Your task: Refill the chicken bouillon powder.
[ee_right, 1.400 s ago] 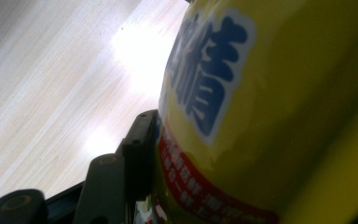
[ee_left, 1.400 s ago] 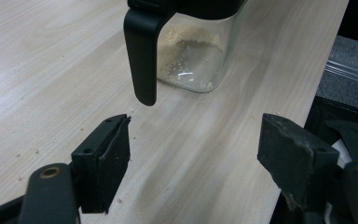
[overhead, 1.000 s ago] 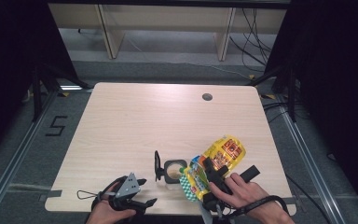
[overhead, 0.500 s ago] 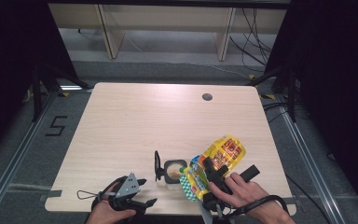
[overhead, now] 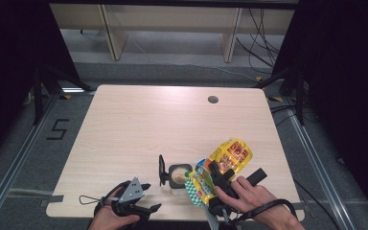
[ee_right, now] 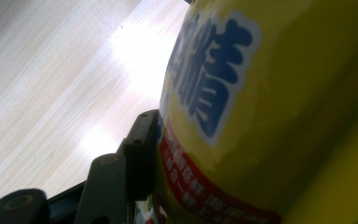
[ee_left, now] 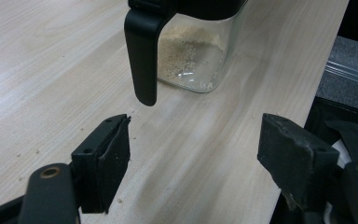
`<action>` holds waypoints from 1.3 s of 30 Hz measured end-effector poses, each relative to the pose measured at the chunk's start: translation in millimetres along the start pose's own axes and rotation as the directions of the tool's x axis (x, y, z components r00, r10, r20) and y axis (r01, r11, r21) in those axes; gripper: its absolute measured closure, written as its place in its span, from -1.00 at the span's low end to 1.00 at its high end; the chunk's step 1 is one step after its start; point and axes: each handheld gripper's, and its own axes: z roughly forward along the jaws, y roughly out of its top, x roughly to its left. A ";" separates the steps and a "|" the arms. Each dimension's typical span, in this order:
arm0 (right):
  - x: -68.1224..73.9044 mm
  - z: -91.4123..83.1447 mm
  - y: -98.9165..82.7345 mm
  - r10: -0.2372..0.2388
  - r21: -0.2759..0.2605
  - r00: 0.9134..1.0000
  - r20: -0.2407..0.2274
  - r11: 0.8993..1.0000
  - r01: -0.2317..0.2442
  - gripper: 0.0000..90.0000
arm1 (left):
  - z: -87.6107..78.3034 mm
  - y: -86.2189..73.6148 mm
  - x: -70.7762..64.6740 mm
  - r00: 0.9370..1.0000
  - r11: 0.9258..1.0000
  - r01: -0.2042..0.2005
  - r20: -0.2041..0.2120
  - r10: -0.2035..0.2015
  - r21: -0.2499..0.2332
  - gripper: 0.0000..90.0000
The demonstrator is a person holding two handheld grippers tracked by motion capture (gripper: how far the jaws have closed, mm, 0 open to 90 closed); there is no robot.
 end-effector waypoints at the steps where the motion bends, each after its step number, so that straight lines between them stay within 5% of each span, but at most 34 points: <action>1: -0.6 0.0 -0.4 -0.007 0.001 1.000 -0.008 1.000 0.007 0.14 | 0.2 0.0 -0.1 1.000 1.000 0.000 -0.002 0.000 -0.002 -0.45; 6: 2.1 -0.9 0.4 0.045 0.001 0.999 -0.004 0.999 -0.045 0.14 | -0.8 0.2 0.1 1.000 1.000 0.004 0.017 -0.004 0.002 -0.45; 7: 0.2 -1.4 -0.3 0.015 0.008 1.000 -0.010 1.000 -0.015 0.14 | -0.9 0.3 -0.2 1.000 1.000 0.010 0.019 -0.010 -0.001 -0.45; 9: 0.0 -1.1 -0.5 0.017 0.008 1.000 -0.010 1.000 -0.017 0.14 | -1.0 0.3 -0.6 1.000 1.000 0.016 0.024 -0.016 -0.007 -0.45; 10: -0.4 -0.8 -0.9 0.025 0.002 0.999 -0.019 1.000 -0.025 0.14 | -1.4 0.9 0.9 1.000 1.000 -0.011 0.022 0.011 -0.007 -0.45; 11: -0.5 -0.7 -0.9 0.024 0.005 1.000 -0.018 1.000 -0.024 0.14 | -1.3 0.5 -0.6 1.000 1.000 0.017 0.024 -0.017 -0.005 -0.45; 17: -2.0 -0.1 -1.8 0.008 -0.005 1.000 0.000 1.000 -0.008 0.14 | -1.3 0.5 -0.8 0.999 1.000 0.021 0.026 -0.021 -0.008 -0.45; 20: 0.0 -0.9 -0.4 0.045 0.003 0.999 0.000 0.999 -0.045 0.14 | -1.4 0.4 -0.5 1.000 1.000 0.015 0.023 -0.014 -0.008 -0.45; 28: -1.7 -1.7 -1.1 0.008 0.008 1.000 -0.005 1.000 -0.008 0.14 | -1.6 0.6 -0.6 1.000 1.000 0.016 0.024 -0.016 -0.006 -0.45; 31: -0.5 -1.1 -0.9 0.044 -0.004 0.999 -0.012 0.999 -0.044 0.14 | -1.8 0.8 -0.3 1.000 1.000 0.012 0.021 -0.012 -0.006 -0.45; 35: -1.3 -1.2 -1.0 0.035 0.000 0.999 -0.011 0.999 -0.035 0.14 | -1.7 0.6 -0.4 1.000 1.000 0.012 0.021 -0.012 -0.008 -0.45; 36: -3.5 -1.9 -1.7 -0.009 0.010 1.000 -0.006 1.000 0.009 0.14 | -1.8 0.6 -0.4 1.000 1.000 0.011 0.021 -0.011 -0.008 -0.45; 38: -0.6 -1.0 -0.6 0.045 -0.006 0.999 -0.012 0.999 -0.045 0.14 | -1.8 0.6 -0.4 1.000 1.000 0.011 0.021 -0.011 -0.008 -0.45; 39: -5.7 -1.1 -2.4 -0.043 -0.001 0.999 -0.008 0.999 0.043 0.14 | -2.4 1.0 0.0 1.000 1.000 0.010 0.029 -0.010 0.000 -0.45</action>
